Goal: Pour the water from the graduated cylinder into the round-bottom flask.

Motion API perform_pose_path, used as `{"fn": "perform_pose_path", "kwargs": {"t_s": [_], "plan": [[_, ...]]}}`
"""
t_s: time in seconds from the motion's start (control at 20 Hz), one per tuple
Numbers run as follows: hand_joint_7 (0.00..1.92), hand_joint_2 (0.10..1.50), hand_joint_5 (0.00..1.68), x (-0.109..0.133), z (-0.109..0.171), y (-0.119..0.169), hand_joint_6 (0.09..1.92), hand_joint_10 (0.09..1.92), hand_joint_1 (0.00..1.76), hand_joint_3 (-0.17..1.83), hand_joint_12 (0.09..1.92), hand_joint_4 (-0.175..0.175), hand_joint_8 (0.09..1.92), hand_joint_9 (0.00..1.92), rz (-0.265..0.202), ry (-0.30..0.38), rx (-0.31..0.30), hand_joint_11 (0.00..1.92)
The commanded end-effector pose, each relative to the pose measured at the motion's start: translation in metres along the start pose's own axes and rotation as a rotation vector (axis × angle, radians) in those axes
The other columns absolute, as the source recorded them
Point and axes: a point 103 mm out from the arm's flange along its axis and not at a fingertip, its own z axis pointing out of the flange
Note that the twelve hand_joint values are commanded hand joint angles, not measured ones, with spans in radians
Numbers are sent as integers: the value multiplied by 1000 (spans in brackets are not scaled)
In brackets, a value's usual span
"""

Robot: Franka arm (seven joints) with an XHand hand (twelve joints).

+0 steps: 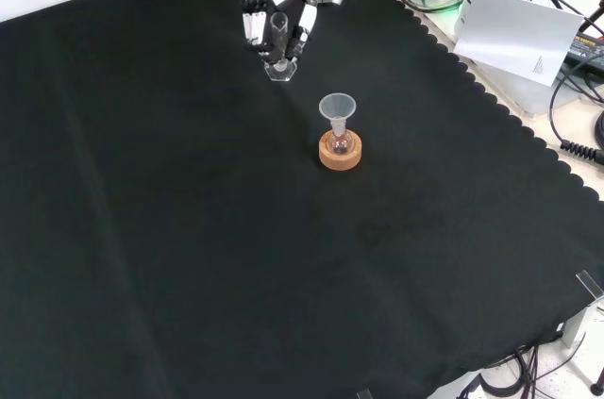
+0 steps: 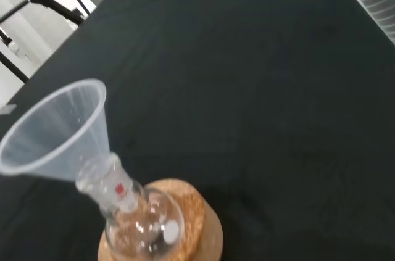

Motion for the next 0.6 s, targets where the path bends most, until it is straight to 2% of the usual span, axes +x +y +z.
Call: {"fn": "perform_pose_path", "kwargs": {"t_s": [0.05,0.2,0.6], "plan": [[1011,1106,990,8,0,-39,981,109,1264,-2,773,-175,979,1383,6,-120,110,1211],[1011,1106,990,12,4,-46,981,107,1264,-2,772,-175,978,1385,3,-205,168,1212],[1012,1106,991,12,18,-55,980,101,1264,-1,769,-175,977,1387,-11,-310,319,1214]]}}
